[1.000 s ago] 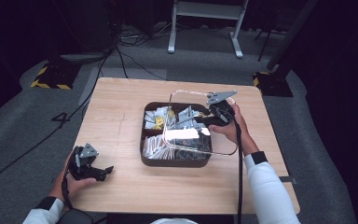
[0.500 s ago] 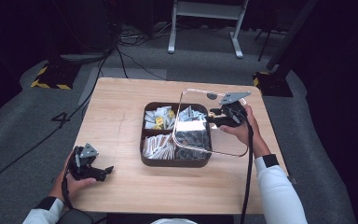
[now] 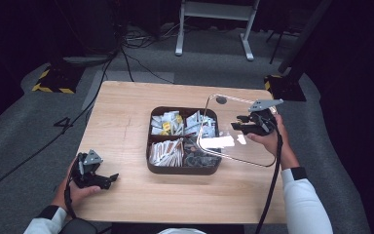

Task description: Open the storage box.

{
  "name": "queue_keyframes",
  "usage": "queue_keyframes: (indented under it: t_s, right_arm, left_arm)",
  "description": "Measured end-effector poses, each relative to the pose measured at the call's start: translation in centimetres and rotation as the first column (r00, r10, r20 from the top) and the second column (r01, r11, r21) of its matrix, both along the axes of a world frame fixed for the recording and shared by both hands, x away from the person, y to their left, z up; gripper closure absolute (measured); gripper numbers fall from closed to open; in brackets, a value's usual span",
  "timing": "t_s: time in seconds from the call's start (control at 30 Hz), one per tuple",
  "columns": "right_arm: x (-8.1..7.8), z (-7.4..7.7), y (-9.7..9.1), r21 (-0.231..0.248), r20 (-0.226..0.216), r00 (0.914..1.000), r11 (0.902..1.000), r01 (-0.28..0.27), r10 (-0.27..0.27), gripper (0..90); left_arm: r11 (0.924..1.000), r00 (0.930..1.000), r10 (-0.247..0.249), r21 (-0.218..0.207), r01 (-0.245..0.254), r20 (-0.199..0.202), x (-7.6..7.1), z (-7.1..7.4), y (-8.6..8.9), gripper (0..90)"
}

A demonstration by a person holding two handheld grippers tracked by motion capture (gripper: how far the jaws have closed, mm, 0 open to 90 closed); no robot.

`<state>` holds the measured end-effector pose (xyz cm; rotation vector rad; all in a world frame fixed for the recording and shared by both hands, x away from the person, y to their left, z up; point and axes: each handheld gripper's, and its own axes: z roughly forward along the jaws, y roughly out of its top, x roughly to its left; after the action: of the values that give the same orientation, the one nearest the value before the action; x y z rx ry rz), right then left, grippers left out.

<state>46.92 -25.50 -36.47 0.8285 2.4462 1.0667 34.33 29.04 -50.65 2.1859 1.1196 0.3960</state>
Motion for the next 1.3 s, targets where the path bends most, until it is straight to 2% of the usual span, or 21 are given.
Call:
queue_keyframes:
  t_s: [0.53, 0.73, 0.97, 1.3]
  right_arm:
    - [-0.7, -1.2, -5.0, 0.005, -0.024, 0.9962, 0.9964, 0.084, -0.084, 58.9]
    - [-0.9, -2.1, -6.3, -0.01, -0.037, 0.9936, 0.9943, 0.106, -0.107, 58.9]
    - [-0.9, -2.9, -7.6, -0.004, -0.05, 0.9898, 0.991, 0.134, -0.134, 58.9]
    - [-0.4, -4.6, -9.0, -0.027, -0.075, 0.9802, 0.983, 0.181, -0.183, 58.9]
  left_arm:
    - [1.0, 1.0, 0.001, -0.001, -0.001, 0.002, 0.0, 0.0, 0.0, 0.4]
    - [1.0, 1.0, 0.001, -0.001, -0.001, 0.002, 0.0, 0.0, 0.0, 0.4]
    - [1.0, 1.0, 0.001, -0.001, -0.001, 0.002, 0.0, 0.0, 0.0, 0.3]
    - [1.0, 1.0, 0.002, -0.003, -0.002, 0.0, 0.0, 0.0, 0.0, 0.4]
